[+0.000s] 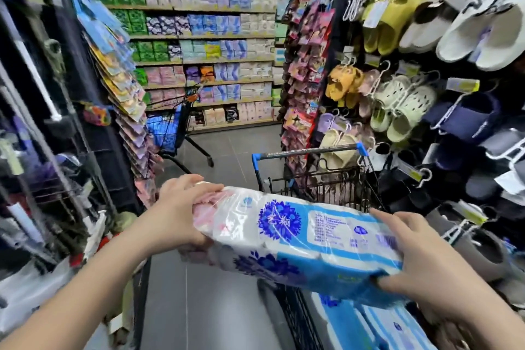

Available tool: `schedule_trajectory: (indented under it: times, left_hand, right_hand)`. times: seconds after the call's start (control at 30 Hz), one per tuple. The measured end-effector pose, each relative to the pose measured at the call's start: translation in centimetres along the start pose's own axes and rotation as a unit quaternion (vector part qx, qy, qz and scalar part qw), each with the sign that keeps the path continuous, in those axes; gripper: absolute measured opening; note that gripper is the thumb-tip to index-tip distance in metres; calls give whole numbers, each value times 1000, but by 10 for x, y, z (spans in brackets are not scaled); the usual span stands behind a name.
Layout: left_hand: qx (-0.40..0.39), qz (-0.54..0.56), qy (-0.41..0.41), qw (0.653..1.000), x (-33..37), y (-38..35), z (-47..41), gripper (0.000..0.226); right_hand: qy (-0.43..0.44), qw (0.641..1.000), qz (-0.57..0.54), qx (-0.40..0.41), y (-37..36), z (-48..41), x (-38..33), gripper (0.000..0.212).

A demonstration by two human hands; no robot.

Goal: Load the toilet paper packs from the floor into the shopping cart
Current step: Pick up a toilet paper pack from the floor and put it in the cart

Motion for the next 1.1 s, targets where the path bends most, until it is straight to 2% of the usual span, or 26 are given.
schedule_trajectory:
  times: [0.33, 0.6, 0.77, 0.87, 1.1]
  left_hand:
    - [-71, 6, -67, 995, 20, -65, -188, 100]
    - [-137, 21, -141, 980, 59, -151, -286, 102]
    - [-222, 41, -183, 957, 84, -216, -322, 100]
    - [-267, 50, -205, 940, 101, -253, -340, 108]
    - [-348, 59, -279, 893, 141, -325, -379, 108]
  right_hand:
    - [-110, 994, -8, 5, -16, -86, 73, 121]
    - [-228, 974, -15, -5, -34, -82, 130, 117]
    - [-308, 951, -29, -26, -51, -58, 152, 116]
    - [-353, 934, -35, -38, -63, -45, 161, 116]
    - [-470, 880, -44, -57, -88, -22, 165, 117]
Point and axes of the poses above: each hand's wrist, its own z-axis away from the middle knuckle, its own y-axis out of the back of the hand, x = y × z, the point moved 4 cm from there along -z, towards the middle knuckle, and after that the axes turned 15 degrees about z, right-handed, at the moved point
